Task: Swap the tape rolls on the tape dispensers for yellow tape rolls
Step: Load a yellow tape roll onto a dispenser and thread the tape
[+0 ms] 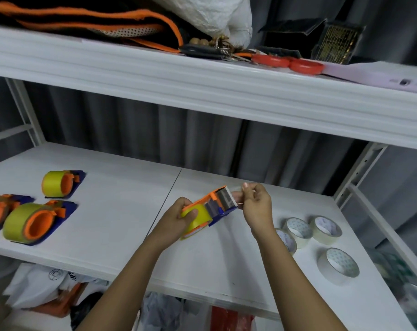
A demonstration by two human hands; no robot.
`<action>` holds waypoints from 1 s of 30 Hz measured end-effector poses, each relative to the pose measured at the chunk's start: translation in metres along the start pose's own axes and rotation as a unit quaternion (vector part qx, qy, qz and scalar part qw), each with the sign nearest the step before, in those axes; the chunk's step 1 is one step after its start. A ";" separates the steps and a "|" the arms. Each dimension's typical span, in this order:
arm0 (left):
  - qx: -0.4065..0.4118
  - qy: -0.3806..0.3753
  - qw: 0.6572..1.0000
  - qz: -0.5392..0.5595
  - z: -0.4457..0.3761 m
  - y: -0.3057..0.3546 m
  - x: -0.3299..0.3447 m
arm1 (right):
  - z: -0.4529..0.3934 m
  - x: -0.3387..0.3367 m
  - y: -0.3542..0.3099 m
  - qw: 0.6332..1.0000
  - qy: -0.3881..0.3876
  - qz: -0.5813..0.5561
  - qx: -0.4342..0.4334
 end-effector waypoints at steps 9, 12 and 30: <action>-0.056 -0.108 0.992 -0.034 0.001 -0.012 0.013 | 0.019 0.015 0.009 0.996 -0.017 0.087 -0.028; -0.040 -0.110 0.992 -0.044 0.003 -0.012 0.021 | 0.025 0.019 0.014 0.995 -0.028 0.096 -0.025; 0.033 -0.019 0.999 0.023 -0.013 -0.041 0.044 | 0.029 0.032 0.032 0.993 -0.095 0.019 0.065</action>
Point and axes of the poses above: each hand's wrist, its own z-axis away from the middle knuckle, its own x-axis out of the palm, y = z × x, the point moved 1 cm from there along -z, towards the middle knuckle, and after that the axes turned 3 degrees about -z, right-handed, at the moved point
